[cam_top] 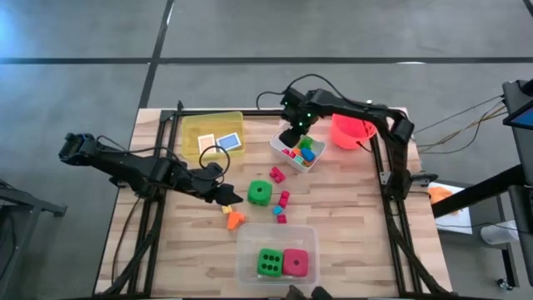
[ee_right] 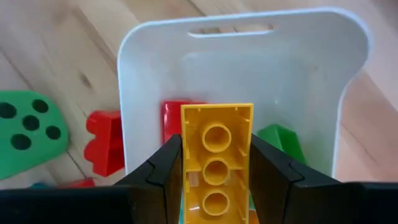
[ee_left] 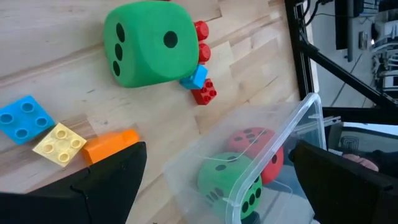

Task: Pick & Place Toys
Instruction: Put the yellow game piece into the white bin

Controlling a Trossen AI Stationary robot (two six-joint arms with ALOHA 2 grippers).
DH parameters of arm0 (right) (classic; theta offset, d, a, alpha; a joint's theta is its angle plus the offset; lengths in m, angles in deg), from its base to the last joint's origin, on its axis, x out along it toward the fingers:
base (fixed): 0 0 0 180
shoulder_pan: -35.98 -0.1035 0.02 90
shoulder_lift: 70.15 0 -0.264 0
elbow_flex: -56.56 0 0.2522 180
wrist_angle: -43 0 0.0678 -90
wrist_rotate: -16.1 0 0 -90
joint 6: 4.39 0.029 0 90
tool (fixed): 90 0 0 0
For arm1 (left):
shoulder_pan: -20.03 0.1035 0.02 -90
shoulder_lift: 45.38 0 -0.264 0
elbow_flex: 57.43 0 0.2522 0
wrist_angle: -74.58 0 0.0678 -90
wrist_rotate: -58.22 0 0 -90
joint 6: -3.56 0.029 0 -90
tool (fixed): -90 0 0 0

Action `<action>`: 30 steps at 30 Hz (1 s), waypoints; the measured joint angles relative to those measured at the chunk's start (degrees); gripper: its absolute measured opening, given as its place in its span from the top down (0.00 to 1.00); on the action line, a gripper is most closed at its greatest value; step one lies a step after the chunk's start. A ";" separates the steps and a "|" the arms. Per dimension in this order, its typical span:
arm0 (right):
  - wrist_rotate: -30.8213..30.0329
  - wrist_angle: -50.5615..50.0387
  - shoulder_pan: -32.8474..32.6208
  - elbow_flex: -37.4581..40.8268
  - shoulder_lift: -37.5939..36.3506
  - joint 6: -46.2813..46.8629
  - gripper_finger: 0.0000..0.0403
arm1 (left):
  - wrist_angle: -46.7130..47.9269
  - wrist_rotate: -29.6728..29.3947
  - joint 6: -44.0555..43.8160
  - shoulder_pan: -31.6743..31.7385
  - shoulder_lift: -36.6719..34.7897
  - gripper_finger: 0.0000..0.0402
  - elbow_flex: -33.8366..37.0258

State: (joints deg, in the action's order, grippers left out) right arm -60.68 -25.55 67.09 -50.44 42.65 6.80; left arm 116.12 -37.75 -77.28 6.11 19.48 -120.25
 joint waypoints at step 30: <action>-1.22 -5.72 -2.47 0.78 1.72 -2.13 0.68 | -0.05 -0.02 -0.06 -0.02 0.00 0.02 0.00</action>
State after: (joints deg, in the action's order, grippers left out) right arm -61.90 -31.28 64.62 -49.67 44.37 4.67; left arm 116.07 -37.77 -77.35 6.10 19.48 -120.25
